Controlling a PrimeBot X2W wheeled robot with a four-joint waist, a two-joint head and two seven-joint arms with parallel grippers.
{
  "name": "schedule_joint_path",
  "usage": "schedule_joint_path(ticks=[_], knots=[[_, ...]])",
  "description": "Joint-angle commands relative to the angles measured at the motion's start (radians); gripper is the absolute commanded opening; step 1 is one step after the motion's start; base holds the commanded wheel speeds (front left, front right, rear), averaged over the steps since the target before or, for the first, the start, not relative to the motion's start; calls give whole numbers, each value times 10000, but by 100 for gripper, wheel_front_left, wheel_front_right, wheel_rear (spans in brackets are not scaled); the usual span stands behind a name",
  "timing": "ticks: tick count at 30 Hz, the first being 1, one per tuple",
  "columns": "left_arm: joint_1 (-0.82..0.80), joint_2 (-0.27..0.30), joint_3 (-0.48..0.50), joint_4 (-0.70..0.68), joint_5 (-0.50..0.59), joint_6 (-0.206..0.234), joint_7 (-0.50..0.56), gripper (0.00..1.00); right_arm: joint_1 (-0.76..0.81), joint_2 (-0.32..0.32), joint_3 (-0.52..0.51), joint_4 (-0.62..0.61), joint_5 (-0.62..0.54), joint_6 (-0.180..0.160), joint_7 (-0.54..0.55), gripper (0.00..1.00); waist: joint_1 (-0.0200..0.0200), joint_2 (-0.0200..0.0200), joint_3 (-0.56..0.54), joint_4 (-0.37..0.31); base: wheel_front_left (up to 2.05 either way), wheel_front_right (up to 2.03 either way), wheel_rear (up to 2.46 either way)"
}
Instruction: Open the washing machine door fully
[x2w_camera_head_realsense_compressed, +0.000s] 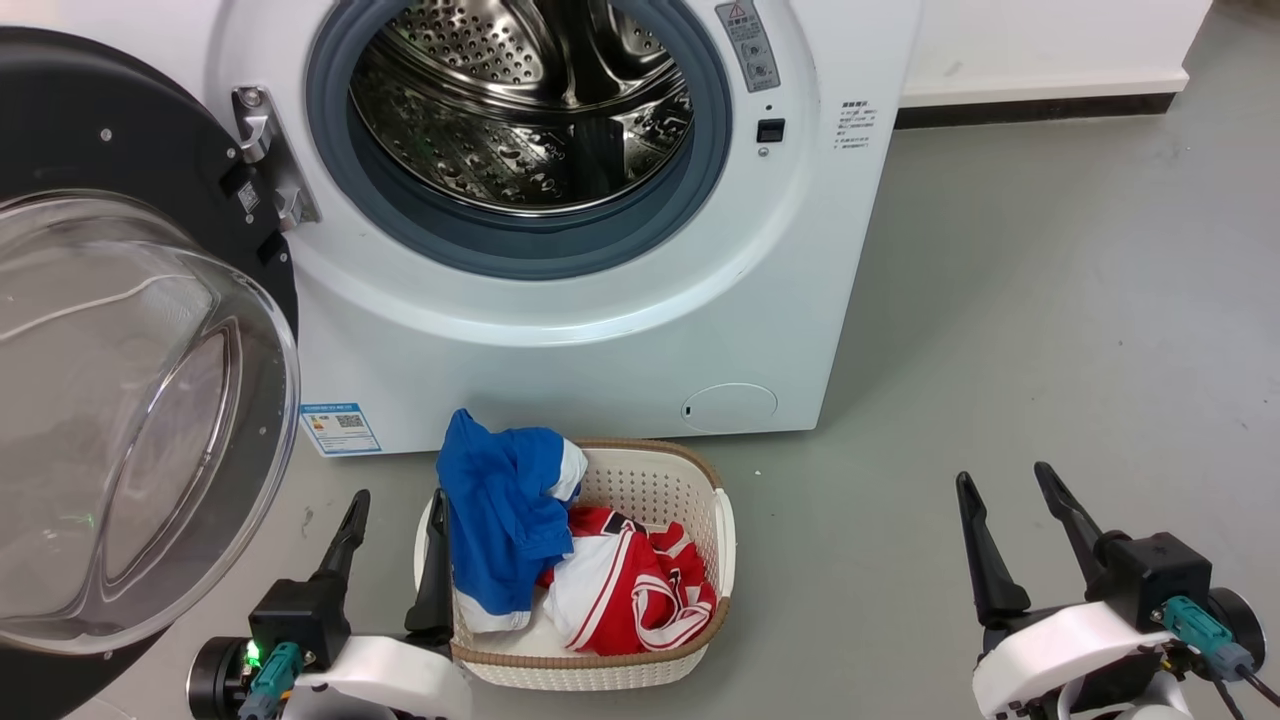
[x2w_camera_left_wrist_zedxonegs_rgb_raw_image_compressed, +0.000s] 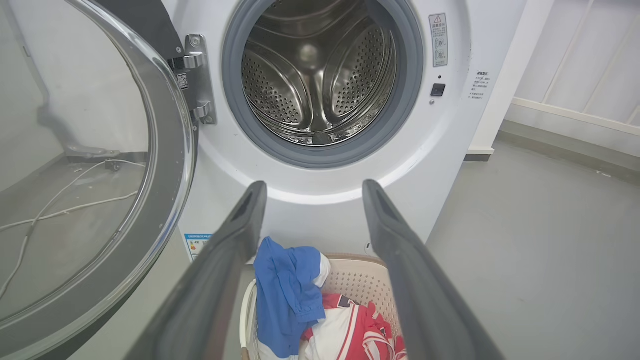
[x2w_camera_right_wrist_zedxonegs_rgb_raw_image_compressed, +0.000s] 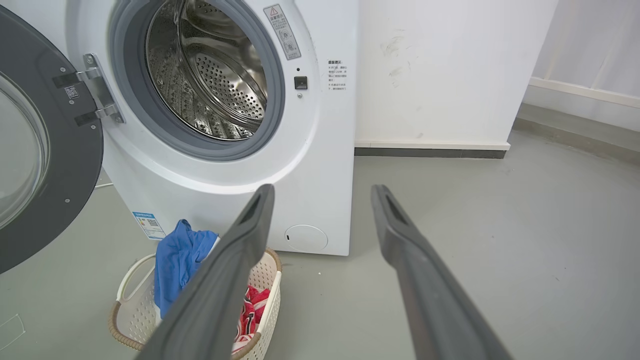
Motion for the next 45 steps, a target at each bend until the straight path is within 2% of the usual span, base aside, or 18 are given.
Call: schedule_joint_path(ticks=[1, 25, 26, 28, 45], knots=[[82, 11, -20, 15, 35, 42, -73, 100, 67, -7, 30, -37, -12, -3, -29, 100, -1, -1, -22, -19, 0, 0, 0], [105, 108, -198, 31, 9, 151, -123, 100, 76, 12, 13, 9, 164, -3, -61, 100, -1, -1, 35, -29, 0, 0, 0], [96, 41, -195, 75, 25, 165, -66, 0, 143, 4, 16, 27, 134, 0, -14, 0, 0, -1, 36, -29, 0, 0, 0], [116, 7, -186, 233, -39, 157, -24, 0, 198, 8, 24, 160, 200, 0, -2, 0, 0, -1, 35, -27, 0, 0, 0], [-108, -139, 355, 314, -3173, -193, 813, 0, -78, -52, -196, 435, 3701, 0, 451, 0, 0, -1, 13, 55, 0, 0, 0]])
